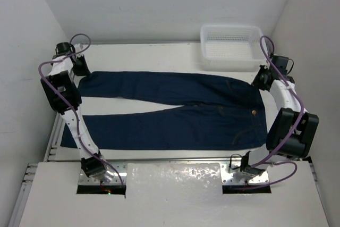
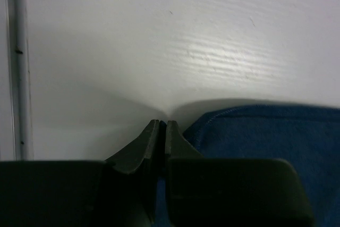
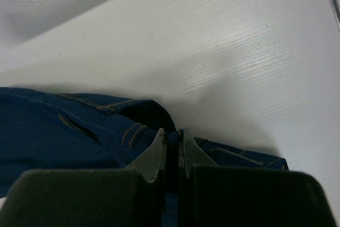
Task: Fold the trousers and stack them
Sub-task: Fold the trousers
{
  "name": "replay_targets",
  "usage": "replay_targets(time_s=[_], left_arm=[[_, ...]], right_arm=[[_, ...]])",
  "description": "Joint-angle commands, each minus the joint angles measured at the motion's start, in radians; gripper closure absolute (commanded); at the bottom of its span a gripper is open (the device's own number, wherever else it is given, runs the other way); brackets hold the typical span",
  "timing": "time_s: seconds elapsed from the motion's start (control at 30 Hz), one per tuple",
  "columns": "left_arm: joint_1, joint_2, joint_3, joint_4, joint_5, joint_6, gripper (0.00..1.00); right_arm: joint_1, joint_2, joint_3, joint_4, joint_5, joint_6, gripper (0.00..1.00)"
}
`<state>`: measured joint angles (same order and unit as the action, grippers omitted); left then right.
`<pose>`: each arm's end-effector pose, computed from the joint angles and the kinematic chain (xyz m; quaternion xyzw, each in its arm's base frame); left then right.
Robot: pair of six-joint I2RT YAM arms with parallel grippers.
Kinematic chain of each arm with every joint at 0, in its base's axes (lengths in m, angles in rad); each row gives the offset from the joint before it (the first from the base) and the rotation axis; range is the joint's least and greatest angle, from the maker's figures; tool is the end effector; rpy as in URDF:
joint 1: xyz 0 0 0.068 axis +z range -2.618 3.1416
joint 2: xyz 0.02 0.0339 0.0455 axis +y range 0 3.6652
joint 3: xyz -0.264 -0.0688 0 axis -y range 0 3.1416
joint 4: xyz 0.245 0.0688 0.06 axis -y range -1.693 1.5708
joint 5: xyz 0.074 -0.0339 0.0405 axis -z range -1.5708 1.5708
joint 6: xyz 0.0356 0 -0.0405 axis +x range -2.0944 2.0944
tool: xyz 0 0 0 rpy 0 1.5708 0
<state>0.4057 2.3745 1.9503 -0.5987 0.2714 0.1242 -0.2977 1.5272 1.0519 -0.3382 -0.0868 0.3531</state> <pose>0.4765 0.1943 0.1581 -0.0976 0.9496 -0.0555 0.2928 0.3154 -0.0936 0.2389 0.2816 0.8847 0.0505 0.3681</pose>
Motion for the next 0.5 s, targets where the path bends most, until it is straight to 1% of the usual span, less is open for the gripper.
replay_targets(time_s=[0.0, 0.07, 0.13, 0.17, 0.33, 0.4, 0.47], left_arm=[[0.037, -0.155, 0.004, -0.015, 0.11, 0.049, 1.0], [0.054, -0.202, 0.018, -0.041, 0.126, 0.083, 1.0], [0.103, -0.245, 0.012, -0.105, 0.15, 0.124, 1.0], [0.104, -0.261, 0.0, -0.105, 0.158, 0.138, 1.0], [0.194, -0.38, -0.135, -0.185, 0.175, 0.254, 1.0], [0.232, -0.415, -0.174, -0.231, 0.193, 0.288, 1.0], [0.267, -0.472, -0.2, -0.277, 0.215, 0.339, 1.0]], right_arm=[[0.003, -0.028, 0.062, 0.012, -0.021, 0.012, 1.0], [0.005, -0.058, 0.062, -0.015, -0.011, 0.02, 1.0], [0.003, -0.102, 0.045, -0.038, 0.011, 0.029, 1.0], [0.002, -0.119, 0.036, -0.044, 0.012, 0.033, 1.0], [-0.021, -0.249, -0.058, -0.059, 0.079, 0.084, 1.0], [-0.049, -0.33, -0.114, -0.059, 0.102, 0.107, 1.0], [-0.067, -0.415, -0.164, -0.064, 0.157, 0.148, 1.0]])
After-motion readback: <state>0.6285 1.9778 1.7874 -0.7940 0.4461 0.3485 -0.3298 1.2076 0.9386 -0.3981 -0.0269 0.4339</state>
